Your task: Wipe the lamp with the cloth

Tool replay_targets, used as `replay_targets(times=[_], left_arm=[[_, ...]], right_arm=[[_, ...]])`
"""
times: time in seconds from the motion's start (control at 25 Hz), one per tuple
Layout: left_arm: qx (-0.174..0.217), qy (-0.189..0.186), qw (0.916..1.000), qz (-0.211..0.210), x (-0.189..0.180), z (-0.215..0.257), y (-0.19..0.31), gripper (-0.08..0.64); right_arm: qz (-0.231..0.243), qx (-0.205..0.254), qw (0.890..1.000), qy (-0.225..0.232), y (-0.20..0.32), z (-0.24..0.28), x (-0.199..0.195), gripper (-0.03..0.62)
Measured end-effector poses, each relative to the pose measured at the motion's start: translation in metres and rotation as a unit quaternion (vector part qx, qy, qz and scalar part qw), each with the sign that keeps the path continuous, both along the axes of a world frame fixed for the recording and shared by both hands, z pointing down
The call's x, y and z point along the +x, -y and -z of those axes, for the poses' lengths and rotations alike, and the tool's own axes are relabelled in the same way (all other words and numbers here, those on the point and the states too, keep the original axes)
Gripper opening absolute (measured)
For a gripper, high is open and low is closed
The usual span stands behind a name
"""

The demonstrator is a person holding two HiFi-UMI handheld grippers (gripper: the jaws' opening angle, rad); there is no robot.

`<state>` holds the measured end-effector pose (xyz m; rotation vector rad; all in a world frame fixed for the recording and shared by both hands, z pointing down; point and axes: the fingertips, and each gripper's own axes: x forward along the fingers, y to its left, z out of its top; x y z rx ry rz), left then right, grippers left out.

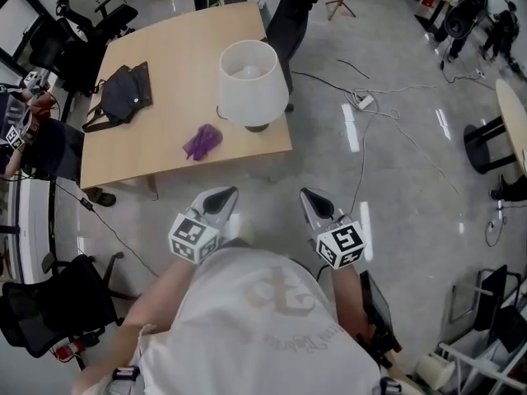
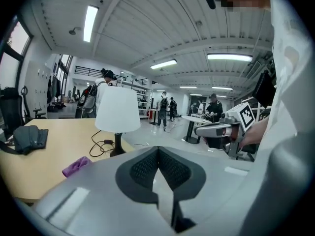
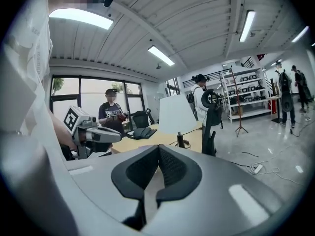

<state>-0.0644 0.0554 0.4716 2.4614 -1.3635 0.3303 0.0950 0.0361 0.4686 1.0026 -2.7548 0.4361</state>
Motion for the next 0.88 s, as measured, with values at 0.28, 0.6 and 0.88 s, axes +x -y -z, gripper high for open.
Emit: replay_targets(times=[0.28, 0.6, 0.88], left_arm=[[-0.005, 0.005, 1.0, 0.004, 0.019, -0.006, -0.023, 0.002], [-0.006, 0.002, 1.0, 0.007, 0.043, -0.011, -0.051, 0.002], [-0.022, 0.003, 0.9998, 0.002, 0.06, -0.021, -0.074, 0.002]], right_arm=[[-0.003, -0.003, 1.0, 0.005, -0.026, 0.0, 0.022, 0.013], [0.003, 0.004, 1.0, 0.005, -0.054, 0.009, 0.041, 0.014], [0.006, -0.005, 1.0, 0.01, -0.081, 0.005, 0.052, 0.013]])
